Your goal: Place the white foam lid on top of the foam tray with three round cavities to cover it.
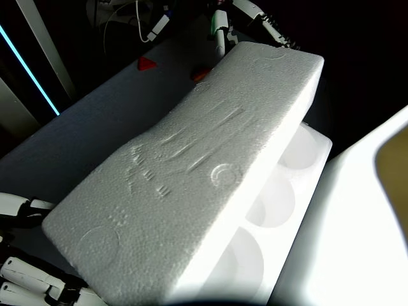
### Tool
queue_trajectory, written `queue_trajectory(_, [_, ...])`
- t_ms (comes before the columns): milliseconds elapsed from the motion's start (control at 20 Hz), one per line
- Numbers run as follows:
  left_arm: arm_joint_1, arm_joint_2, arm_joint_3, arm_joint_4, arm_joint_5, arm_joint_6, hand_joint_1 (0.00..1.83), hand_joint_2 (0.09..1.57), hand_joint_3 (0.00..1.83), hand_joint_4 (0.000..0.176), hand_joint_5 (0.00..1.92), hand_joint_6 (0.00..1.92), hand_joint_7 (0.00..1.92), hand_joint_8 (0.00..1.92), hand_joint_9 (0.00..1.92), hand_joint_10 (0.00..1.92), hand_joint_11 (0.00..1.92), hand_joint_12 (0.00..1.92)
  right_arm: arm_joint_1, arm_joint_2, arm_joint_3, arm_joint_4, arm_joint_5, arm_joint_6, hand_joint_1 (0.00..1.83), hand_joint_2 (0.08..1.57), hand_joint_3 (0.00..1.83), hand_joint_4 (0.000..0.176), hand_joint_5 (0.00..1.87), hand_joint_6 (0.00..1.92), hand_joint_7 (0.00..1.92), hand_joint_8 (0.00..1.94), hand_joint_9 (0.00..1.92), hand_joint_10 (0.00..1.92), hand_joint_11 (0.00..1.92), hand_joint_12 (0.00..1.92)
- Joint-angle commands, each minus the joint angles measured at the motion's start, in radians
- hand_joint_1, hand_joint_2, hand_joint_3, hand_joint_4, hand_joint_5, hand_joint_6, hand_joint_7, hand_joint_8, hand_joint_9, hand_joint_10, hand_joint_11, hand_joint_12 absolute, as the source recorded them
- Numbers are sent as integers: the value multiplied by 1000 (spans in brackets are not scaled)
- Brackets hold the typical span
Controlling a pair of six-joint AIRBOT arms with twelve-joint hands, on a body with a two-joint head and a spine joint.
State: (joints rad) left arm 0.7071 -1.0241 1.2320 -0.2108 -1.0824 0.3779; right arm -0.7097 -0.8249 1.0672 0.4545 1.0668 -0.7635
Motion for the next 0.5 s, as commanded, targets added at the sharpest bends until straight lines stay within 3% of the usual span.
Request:
queue_trajectory(0, [-20,-21,-4,116,-84,-6,617,1101,0,0,315,28,60,9,0,0,0,0,27,-8,0,-129,93,9,588,1205,1,0,0,559,135,149,0,481,0,1731])
queue_trajectory(150, [-55,-51,46,104,-39,-10,615,1107,0,0,331,35,95,22,0,0,0,0,86,-35,45,-130,30,1,554,1229,6,0,0,413,143,133,0,490,0,1703])
queue_trajectory(200, [-62,-56,56,102,-30,-11,628,1083,33,0,363,29,108,11,3,1,0,537,98,-43,57,-130,13,1,548,1225,3,0,0,386,141,126,0,465,0,1739])
queue_trajectory(250, [-74,-67,75,95,-10,-11,650,1076,20,0,377,31,84,38,1,0,0,1015,118,-55,75,-130,-13,-3,542,1215,0,0,0,464,171,141,0,561,0,1810])
queue_trajectory(300, [-81,-75,88,91,5,-11,645,1079,12,0,379,31,86,29,5,2,0,1234,127,-62,86,-130,-28,-4,548,1207,0,0,0,522,203,166,0,664,0,1862])
queue_trajectory(350, [-92,-88,108,84,22,-17,623,1082,10,0,369,26,75,20,2,1,0,1279,146,-70,101,-134,-52,-7,555,1209,0,0,91,634,254,197,0,731,0,1884])
queue_trajectory(450, [-106,-103,128,84,48,-19,602,1088,6,0,352,17,59,6,0,0,0,1258,178,-81,120,-140,-83,-16,543,1205,0,0,238,675,282,200,0,697,0,1876])
